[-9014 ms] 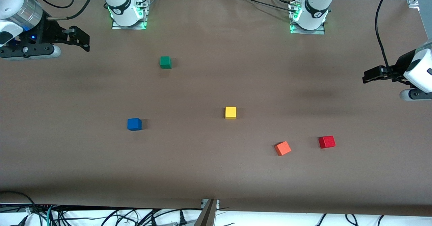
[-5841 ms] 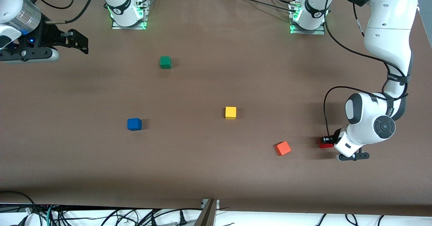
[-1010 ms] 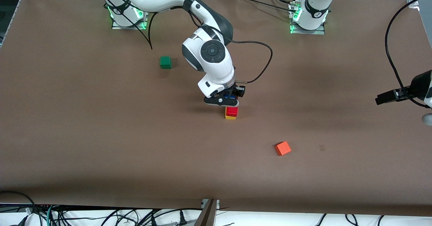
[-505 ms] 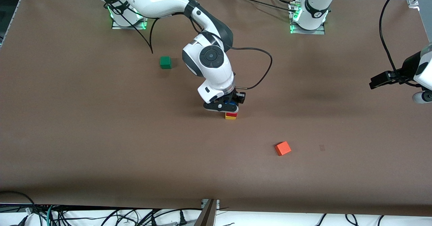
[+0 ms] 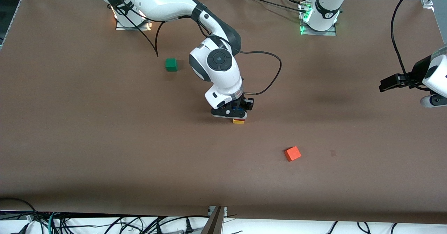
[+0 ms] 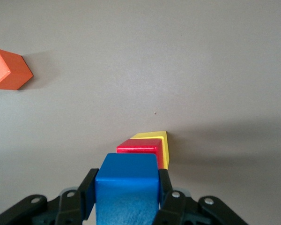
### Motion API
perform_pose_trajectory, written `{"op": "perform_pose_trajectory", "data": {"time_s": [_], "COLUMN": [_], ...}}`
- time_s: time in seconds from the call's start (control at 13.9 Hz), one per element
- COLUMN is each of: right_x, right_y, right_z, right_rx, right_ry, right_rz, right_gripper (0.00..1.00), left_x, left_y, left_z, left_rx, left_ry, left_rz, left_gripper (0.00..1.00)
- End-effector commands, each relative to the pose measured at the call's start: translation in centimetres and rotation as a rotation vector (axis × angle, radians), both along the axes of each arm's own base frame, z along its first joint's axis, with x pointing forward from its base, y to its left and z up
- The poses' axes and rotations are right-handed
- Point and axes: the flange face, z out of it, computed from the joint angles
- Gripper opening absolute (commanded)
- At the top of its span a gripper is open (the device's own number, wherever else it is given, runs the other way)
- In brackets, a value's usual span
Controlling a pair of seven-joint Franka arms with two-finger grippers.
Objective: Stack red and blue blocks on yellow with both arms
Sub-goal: 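Lower the blue cube onto the red cube with the right gripper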
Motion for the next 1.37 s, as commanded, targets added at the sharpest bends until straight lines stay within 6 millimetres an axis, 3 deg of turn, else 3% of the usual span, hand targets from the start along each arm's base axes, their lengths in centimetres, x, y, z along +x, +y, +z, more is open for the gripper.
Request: {"op": "perform_pose_trajectory", "data": {"time_s": [0.0, 0.79, 1.15, 1.3], "right_x": [0.1, -0.4, -0.4, -0.4], "right_y": [0.7, 1.0, 1.0, 1.0], "right_z": [0.1, -1.0, -0.9, -0.8], "right_rx": [-0.004, -0.046, -0.046, -0.045], "right_ry": [-0.028, -0.048, -0.050, -0.051], "right_rz": [0.009, 0.033, 0.034, 0.032], "right_gripper": [0.44, 0.52, 0.63, 0.75], "left_x": [-0.2, 0.4, 0.4, 0.4], "left_y": [0.0, 0.6, 0.6, 0.6], "left_z": [0.5, 0.6, 0.5, 0.5], "left_rx": [-0.021, -0.020, -0.020, -0.022], "left_ry": [-0.014, -0.020, -0.019, -0.019], "left_rz": [-0.019, -0.012, -0.013, -0.013], "left_gripper": [1.00, 1.00, 1.00, 1.00]}}
